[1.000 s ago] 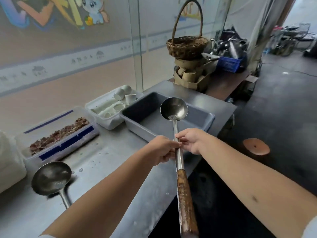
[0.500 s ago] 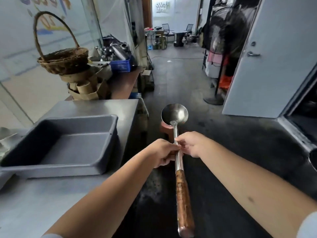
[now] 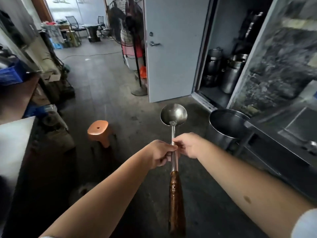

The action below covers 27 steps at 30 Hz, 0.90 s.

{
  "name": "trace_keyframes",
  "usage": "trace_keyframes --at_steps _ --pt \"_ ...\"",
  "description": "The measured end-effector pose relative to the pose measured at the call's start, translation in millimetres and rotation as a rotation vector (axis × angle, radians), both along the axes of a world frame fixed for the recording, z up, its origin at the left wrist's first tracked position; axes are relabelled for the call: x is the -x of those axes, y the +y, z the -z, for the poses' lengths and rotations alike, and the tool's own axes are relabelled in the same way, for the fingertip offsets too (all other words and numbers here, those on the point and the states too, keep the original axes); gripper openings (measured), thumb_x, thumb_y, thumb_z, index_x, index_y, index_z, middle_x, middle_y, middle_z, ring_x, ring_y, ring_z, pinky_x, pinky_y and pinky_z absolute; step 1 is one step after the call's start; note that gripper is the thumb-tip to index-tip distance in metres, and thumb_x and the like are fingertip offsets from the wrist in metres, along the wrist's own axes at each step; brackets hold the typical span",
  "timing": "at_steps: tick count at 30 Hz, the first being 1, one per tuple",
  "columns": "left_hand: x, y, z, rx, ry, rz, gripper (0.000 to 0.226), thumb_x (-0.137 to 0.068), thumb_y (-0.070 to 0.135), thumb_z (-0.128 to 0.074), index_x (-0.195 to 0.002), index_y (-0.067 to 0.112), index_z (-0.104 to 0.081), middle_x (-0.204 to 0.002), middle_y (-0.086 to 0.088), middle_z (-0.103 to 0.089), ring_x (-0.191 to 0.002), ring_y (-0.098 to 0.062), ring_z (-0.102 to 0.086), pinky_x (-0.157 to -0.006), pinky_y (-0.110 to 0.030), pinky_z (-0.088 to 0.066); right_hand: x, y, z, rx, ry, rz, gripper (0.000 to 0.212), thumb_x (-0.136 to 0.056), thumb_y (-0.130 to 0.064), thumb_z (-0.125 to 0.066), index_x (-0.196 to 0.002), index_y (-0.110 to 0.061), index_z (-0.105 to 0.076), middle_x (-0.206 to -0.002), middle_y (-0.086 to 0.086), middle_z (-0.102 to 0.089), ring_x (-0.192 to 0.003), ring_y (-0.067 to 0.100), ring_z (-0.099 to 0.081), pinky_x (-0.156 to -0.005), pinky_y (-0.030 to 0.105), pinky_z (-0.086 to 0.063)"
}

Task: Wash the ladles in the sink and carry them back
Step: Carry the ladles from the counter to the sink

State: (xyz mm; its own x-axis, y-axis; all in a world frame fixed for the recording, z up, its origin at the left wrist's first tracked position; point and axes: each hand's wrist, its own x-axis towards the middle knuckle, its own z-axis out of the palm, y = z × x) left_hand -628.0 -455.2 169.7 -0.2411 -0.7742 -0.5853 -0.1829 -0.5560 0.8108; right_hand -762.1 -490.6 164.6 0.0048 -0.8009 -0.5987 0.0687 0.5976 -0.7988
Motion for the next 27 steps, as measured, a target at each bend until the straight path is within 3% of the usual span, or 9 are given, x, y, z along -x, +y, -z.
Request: trace_keyframes --at_steps 3,10,14,19,23,27 --pt "64 -19 6 -0.016 0.006 0.103 0.02 -0.095 0.022 -0.058 -0.079 0.012 -0.066 -0.087 -0.008 -0.056 -0.049 -0.003 -0.049 -0.048 -0.015 -0.027 67 -5 6 0.0 -0.009 0.095 0.012 -0.091 0.001 -0.056 -0.08 0.0 -0.06 -0.067 0.012 -0.059 -0.053 0.018 -0.059 -0.038 0.021 -0.048" --pt "193 -62 19 -0.057 0.002 0.301 0.025 -0.094 0.021 -0.06 -0.07 0.012 -0.06 -0.068 -0.001 -0.049 -0.035 -0.001 -0.044 -0.039 -0.013 -0.027 194 -16 22 -0.018 -0.031 0.325 0.018 -0.093 0.003 -0.053 -0.075 -0.001 -0.057 -0.068 0.012 -0.056 -0.054 0.018 -0.059 -0.041 0.022 -0.052" --pt "265 -102 26 -0.055 -0.013 0.459 0.022 -0.093 0.019 -0.061 -0.073 0.009 -0.061 -0.07 -0.005 -0.057 -0.033 -0.002 -0.046 -0.035 -0.013 -0.029 260 -36 26 -0.044 -0.008 0.482 0.024 -0.092 0.003 -0.054 -0.068 -0.001 -0.056 -0.061 0.012 -0.055 -0.045 0.017 -0.058 -0.036 0.023 -0.049" --pt "341 -150 17 0.019 0.035 0.632 0.026 -0.096 0.008 -0.055 -0.07 0.008 -0.056 -0.036 0.006 -0.052 -0.027 0.0 -0.044 -0.031 -0.01 -0.029 332 -69 25 -0.047 0.064 0.679 0.015 -0.087 0.005 -0.061 -0.073 0.001 -0.062 -0.067 0.013 -0.061 -0.057 0.021 -0.06 -0.04 0.024 -0.051" --pt "400 -192 13 0.055 0.112 0.782 0.024 -0.093 0.003 -0.056 -0.069 0.006 -0.057 -0.037 0.004 -0.05 -0.029 -0.004 -0.042 -0.032 -0.012 -0.026 385 -90 17 -0.056 0.064 0.812 0.024 -0.089 0.005 -0.059 -0.066 -0.001 -0.058 -0.045 0.007 -0.059 -0.039 0.017 -0.059 -0.035 0.019 -0.045" --pt "463 -220 16 0.102 0.031 0.925 0.022 -0.091 0.011 -0.062 -0.069 0.01 -0.061 -0.038 0.007 -0.05 -0.032 -0.004 -0.042 -0.036 -0.015 -0.024 435 -101 20 -0.074 0.053 0.915 0.021 -0.09 0.0 -0.058 -0.07 -0.003 -0.058 -0.064 0.011 -0.057 -0.048 0.018 -0.057 -0.042 0.024 -0.046"
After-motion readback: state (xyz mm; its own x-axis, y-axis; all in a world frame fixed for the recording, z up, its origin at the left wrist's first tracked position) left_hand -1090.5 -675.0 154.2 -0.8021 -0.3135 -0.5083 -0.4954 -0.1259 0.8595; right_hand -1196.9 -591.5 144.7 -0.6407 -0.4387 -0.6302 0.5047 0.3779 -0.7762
